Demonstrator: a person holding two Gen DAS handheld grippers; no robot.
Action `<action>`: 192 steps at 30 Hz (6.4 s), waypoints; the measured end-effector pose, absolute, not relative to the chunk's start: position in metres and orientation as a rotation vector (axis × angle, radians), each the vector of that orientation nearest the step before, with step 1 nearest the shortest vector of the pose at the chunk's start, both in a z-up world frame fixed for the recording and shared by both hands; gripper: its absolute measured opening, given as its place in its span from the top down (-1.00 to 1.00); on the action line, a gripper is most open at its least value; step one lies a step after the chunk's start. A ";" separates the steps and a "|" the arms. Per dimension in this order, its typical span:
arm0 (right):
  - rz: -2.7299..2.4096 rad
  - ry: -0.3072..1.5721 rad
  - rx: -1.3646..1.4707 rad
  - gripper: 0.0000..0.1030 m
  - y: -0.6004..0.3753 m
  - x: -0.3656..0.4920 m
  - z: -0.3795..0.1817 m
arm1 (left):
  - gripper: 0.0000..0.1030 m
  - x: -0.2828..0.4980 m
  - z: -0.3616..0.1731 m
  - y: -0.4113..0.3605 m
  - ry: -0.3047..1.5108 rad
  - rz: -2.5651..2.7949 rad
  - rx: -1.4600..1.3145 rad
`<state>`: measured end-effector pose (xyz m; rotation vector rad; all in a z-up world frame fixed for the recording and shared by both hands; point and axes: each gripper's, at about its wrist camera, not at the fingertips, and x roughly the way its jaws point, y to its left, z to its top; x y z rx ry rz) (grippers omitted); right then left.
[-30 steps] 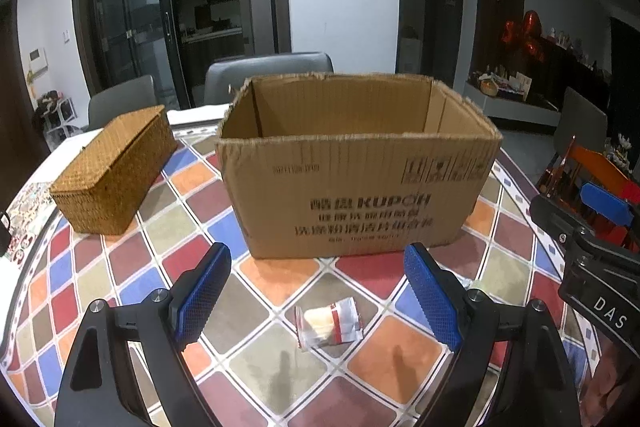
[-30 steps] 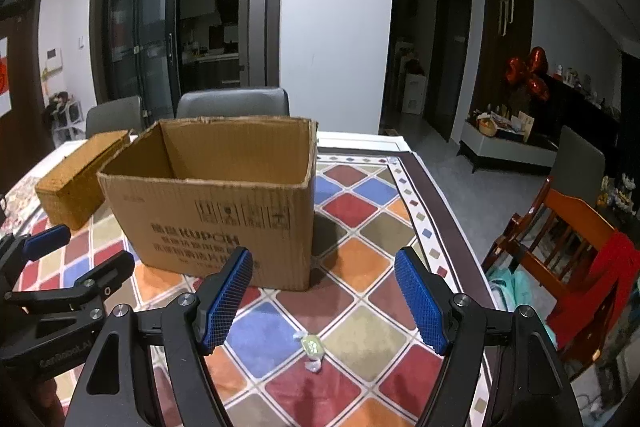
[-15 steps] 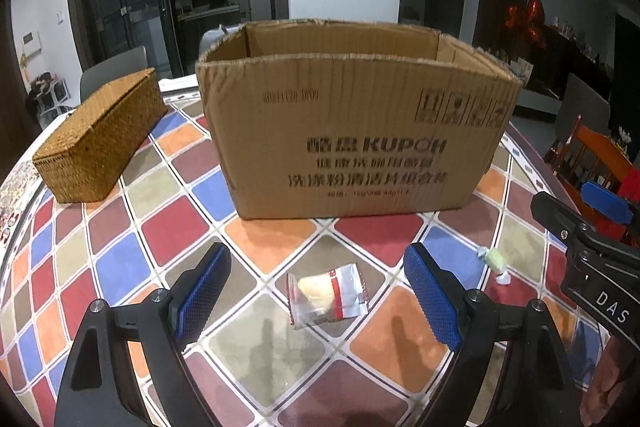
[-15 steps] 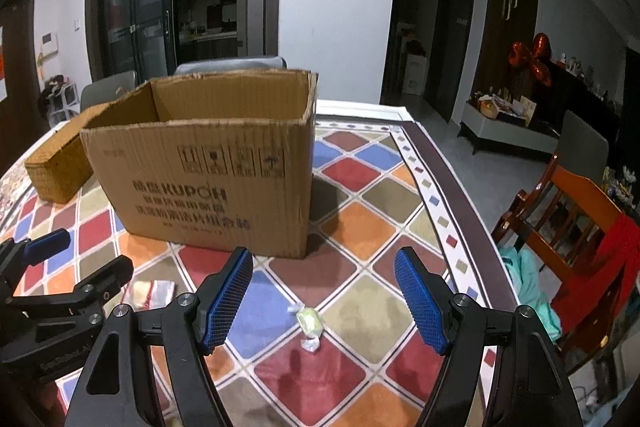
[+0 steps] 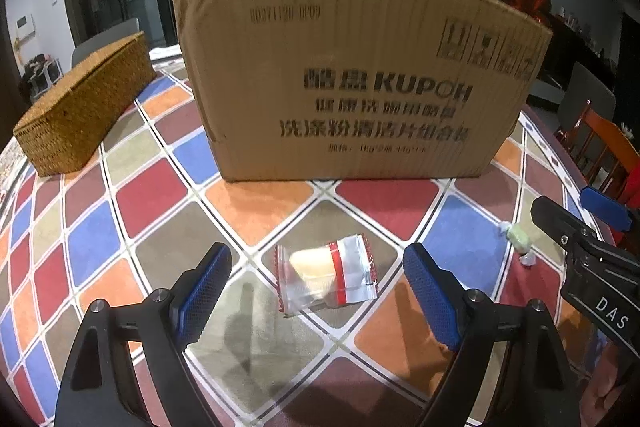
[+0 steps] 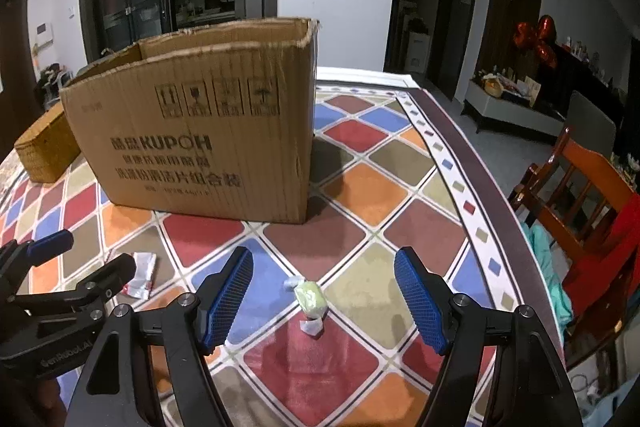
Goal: Organize snacks
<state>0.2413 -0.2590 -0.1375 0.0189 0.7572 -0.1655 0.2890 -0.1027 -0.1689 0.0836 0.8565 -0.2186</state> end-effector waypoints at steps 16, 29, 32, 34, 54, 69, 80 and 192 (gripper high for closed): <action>-0.148 0.833 0.037 -0.30 -0.258 0.254 -0.168 | -0.48 0.302 -0.191 -0.102 0.906 -0.217 0.068; -0.121 0.886 0.067 0.23 -0.258 0.258 -0.183 | -0.13 0.301 -0.195 -0.105 0.893 -0.230 0.092; -0.116 0.884 0.075 0.47 -0.260 0.258 -0.183 | 0.00 0.300 -0.194 -0.106 0.889 -0.236 0.093; -0.114 0.883 0.081 0.61 -0.261 0.258 -0.182 | 0.23 0.298 -0.192 -0.108 0.885 -0.243 0.091; -0.110 0.856 0.089 0.61 -0.262 0.254 -0.169 | 0.35 0.288 -0.177 -0.108 0.870 -0.250 0.067; -0.097 0.791 0.076 0.61 -0.252 0.241 -0.131 | 0.35 0.276 -0.140 -0.097 0.808 -0.241 0.051; -0.090 0.734 0.062 0.61 -0.247 0.232 -0.100 | 0.35 0.265 -0.115 -0.090 0.765 -0.237 0.042; -0.096 0.543 0.061 -0.59 -0.238 0.321 0.005 | -0.38 0.357 -0.009 -0.076 0.592 -0.170 0.089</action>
